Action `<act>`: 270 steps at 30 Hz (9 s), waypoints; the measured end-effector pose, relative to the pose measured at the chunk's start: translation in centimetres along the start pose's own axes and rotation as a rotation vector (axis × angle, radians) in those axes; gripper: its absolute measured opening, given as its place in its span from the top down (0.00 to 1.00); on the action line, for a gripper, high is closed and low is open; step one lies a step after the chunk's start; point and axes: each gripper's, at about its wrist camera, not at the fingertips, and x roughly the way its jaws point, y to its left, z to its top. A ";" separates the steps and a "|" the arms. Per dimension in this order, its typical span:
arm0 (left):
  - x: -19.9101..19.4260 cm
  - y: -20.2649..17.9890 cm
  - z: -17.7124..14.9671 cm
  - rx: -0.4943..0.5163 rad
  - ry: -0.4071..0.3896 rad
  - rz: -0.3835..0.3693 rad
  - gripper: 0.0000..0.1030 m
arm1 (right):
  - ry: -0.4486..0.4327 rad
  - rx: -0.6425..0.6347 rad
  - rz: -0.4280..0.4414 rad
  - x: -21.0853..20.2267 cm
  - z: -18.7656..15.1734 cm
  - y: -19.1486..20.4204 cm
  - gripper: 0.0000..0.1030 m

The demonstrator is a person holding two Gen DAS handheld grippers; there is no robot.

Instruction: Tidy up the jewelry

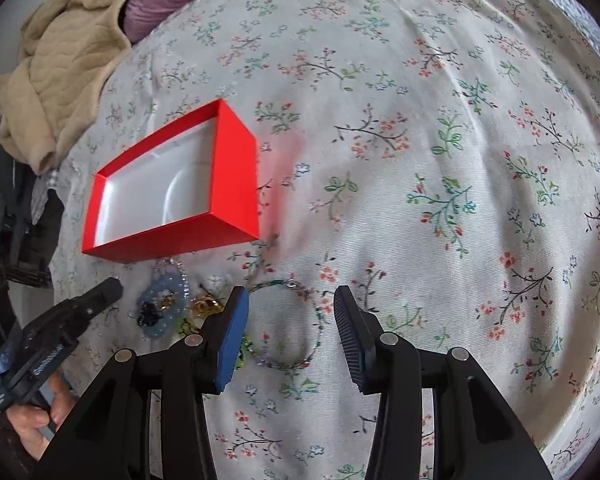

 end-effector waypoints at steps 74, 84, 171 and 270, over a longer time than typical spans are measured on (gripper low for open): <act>-2.9 -0.3 5.6 -0.155 -0.253 -0.167 1.00 | -0.274 -0.128 0.203 -2.5 5.1 10.1 0.97; -0.2 2.0 5.9 -0.175 -0.173 -0.026 1.00 | -0.233 -0.105 0.168 1.4 6.5 8.9 0.97; -2.1 2.9 -5.0 -0.001 -0.019 0.029 0.38 | 0.013 -0.213 -0.077 2.2 -4.1 4.2 0.21; -2.5 3.0 -7.9 0.183 0.090 0.034 0.86 | 0.054 -0.379 -0.104 5.9 -5.6 7.3 0.90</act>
